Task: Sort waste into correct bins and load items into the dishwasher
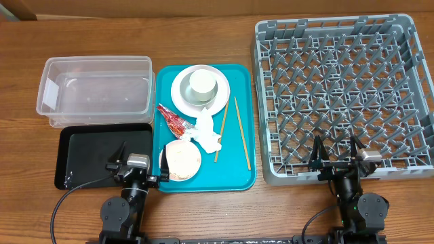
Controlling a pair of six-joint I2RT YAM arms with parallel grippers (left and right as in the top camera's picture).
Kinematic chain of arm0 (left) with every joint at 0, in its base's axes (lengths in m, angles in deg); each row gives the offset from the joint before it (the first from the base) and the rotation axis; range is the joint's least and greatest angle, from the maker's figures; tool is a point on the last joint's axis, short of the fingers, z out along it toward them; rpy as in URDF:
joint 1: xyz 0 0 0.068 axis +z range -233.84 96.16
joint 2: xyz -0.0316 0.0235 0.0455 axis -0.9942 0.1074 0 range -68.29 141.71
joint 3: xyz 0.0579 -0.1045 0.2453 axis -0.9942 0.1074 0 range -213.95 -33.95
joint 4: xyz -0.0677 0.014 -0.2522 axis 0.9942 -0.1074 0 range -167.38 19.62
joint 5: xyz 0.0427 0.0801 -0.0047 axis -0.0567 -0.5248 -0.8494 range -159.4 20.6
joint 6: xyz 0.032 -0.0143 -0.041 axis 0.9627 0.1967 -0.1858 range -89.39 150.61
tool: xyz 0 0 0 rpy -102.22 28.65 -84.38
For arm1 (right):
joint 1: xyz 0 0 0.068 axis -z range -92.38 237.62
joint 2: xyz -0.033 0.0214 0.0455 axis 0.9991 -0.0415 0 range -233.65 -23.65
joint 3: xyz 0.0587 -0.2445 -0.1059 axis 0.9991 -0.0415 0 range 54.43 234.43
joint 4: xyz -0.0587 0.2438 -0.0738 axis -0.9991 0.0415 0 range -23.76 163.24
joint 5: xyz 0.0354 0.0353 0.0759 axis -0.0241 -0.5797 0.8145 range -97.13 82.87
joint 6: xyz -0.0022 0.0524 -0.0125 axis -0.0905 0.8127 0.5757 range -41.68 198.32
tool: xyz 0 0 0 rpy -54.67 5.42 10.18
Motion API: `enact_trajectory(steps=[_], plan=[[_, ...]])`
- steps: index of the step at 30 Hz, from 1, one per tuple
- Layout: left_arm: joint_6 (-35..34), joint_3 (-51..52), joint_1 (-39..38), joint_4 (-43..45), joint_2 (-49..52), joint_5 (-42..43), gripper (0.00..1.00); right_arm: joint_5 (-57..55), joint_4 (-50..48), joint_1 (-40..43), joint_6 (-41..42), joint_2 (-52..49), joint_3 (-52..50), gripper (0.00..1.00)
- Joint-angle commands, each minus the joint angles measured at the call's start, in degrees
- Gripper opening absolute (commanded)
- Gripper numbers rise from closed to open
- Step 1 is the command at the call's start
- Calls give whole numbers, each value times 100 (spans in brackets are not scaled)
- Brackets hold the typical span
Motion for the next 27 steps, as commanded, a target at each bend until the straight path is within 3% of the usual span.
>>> enact_trajectory(steps=[1,4,8,13,19,27], plan=[[107,20,-39,-2,-50,50,100,-9,-17,4,-42,57,-61,100],[90,20,-39,2,-50,76,100,-9,-17,4,-42,57,-61,100],[-540,-219,-39,-44,-50,951,100,-9,-17,4,-42,57,-61,100],[-1204,-1027,-39,-470,-48,1014,100,-9,-17,4,-44,57,-61,100],[-1460,-2868,-39,-1589,533,1198,100,-9,-17,4,-44,57,-61,100],[-1432,-6135,-39,-3683,2898,1473,100,-9,-17,4,-44,57,-61,100]])
